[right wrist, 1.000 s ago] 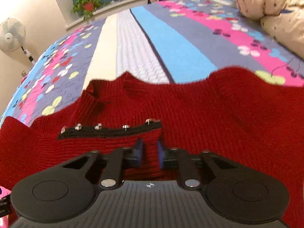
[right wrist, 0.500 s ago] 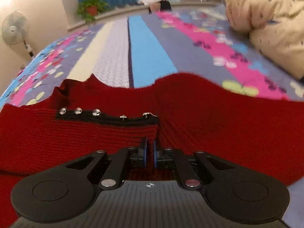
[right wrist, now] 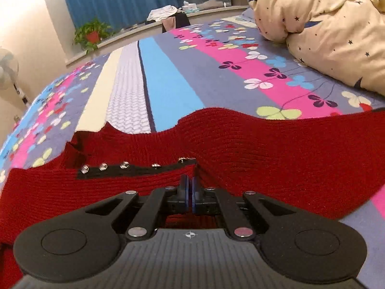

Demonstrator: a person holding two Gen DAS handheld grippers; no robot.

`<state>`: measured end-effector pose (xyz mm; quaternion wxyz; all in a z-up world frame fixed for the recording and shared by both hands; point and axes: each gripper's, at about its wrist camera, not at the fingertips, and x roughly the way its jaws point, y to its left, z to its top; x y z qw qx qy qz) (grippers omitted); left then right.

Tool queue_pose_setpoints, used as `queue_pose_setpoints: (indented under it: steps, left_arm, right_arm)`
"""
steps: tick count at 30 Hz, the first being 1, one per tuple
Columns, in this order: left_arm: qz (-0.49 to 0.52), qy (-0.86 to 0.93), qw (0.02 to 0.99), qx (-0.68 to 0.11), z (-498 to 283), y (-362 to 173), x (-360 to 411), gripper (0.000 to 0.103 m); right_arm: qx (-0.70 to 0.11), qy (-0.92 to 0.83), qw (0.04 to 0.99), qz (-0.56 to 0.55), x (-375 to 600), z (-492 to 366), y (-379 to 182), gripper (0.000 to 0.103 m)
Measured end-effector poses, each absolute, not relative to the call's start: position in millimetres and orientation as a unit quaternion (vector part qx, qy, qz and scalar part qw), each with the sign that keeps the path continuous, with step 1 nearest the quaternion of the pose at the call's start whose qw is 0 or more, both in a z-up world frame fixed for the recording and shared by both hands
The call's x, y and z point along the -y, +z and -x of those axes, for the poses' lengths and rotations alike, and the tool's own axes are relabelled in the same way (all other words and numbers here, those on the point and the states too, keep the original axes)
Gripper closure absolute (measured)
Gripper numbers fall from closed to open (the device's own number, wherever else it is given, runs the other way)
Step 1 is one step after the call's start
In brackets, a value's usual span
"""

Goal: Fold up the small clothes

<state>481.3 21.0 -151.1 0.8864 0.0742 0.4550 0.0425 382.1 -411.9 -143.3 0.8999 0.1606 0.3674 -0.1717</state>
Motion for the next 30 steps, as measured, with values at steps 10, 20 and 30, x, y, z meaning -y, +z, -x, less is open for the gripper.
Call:
queue_pose_setpoints:
  steps: [10,20,30]
  left_arm:
    - [-0.079,0.011,0.895,-0.439,-383.1,-103.8,-30.6,0.011]
    - [-0.084,-0.033,0.898,-0.431,-193.1,-32.4,-10.8,0.001]
    - [-0.078,-0.017,0.905,-0.417,-117.2,3.3,-7.3,0.001]
  right_arm:
    - [-0.339,-0.100,0.906,-0.234,381.6,-234.8,-61.9,0.047]
    - [-0.357,-0.093,0.923,-0.109,291.6,-36.0,-17.7,0.031]
    - [-0.316,-0.078,0.940,-0.101,278.9,16.1,11.8,0.029]
